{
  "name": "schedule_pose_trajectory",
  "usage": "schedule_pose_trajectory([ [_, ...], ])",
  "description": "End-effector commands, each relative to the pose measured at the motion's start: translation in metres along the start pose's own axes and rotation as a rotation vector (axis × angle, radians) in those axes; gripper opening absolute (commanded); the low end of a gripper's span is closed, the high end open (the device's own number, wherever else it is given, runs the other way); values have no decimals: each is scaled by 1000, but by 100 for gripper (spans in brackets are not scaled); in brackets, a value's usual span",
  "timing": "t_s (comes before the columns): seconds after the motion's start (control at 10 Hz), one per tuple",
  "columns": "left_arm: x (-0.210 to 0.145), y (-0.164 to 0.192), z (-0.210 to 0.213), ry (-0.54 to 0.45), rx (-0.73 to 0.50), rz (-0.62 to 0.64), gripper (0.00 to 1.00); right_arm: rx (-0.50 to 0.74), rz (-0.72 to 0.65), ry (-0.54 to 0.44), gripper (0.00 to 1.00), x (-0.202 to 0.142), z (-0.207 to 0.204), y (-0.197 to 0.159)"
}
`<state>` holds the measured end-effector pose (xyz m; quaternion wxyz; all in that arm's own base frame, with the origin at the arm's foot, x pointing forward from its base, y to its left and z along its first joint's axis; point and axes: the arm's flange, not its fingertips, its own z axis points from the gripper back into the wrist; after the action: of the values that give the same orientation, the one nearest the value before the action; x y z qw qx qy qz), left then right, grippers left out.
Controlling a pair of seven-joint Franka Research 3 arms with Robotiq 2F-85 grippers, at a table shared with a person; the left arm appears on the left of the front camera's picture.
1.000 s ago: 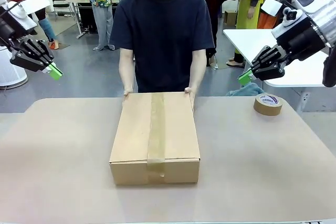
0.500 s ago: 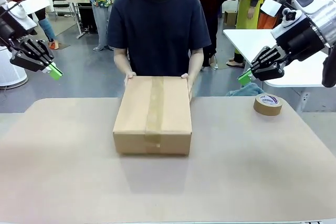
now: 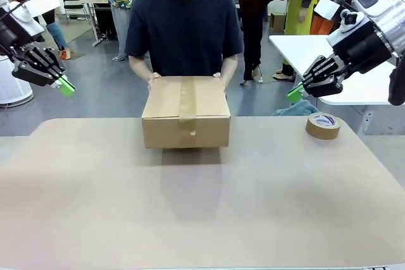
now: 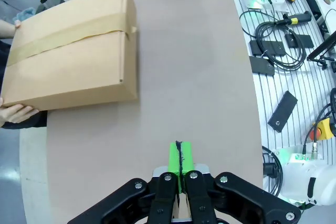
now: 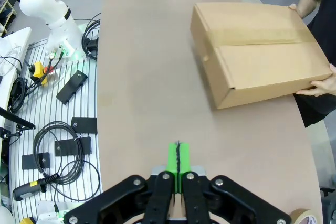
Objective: Wrap the clocks to prevent damage.
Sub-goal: After the human seals the box with tape, release both hands from the side flaps of the Package Box.
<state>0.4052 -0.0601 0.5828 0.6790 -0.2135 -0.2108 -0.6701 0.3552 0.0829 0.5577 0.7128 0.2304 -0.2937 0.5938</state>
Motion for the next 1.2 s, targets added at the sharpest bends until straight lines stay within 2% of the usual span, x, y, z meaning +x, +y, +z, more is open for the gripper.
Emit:
schedule_pose_trajectory([
  [0.0, 3, 0, 1, -8, -7, 6, 0, -10, -19, 12, 1, 1, -3, 1],
  [0.8, 0, 0, 0, 0, 0, 0, 0, 0, 0, 0, 1, 0, 0, 0],
  [0.9, 1, -2, 4, 16, -8, 6, 56, 2, -25, -1, 61, -2, 0, 0],
  [1.0, 2, -3, 8, 28, 9, 33, 57, -2, -39, 17, 61, -3, 0, 1],
  [1.1, 2, -9, 9, 26, 24, 49, 100, 3, -45, 21, 100, -4, 0, 4],
])
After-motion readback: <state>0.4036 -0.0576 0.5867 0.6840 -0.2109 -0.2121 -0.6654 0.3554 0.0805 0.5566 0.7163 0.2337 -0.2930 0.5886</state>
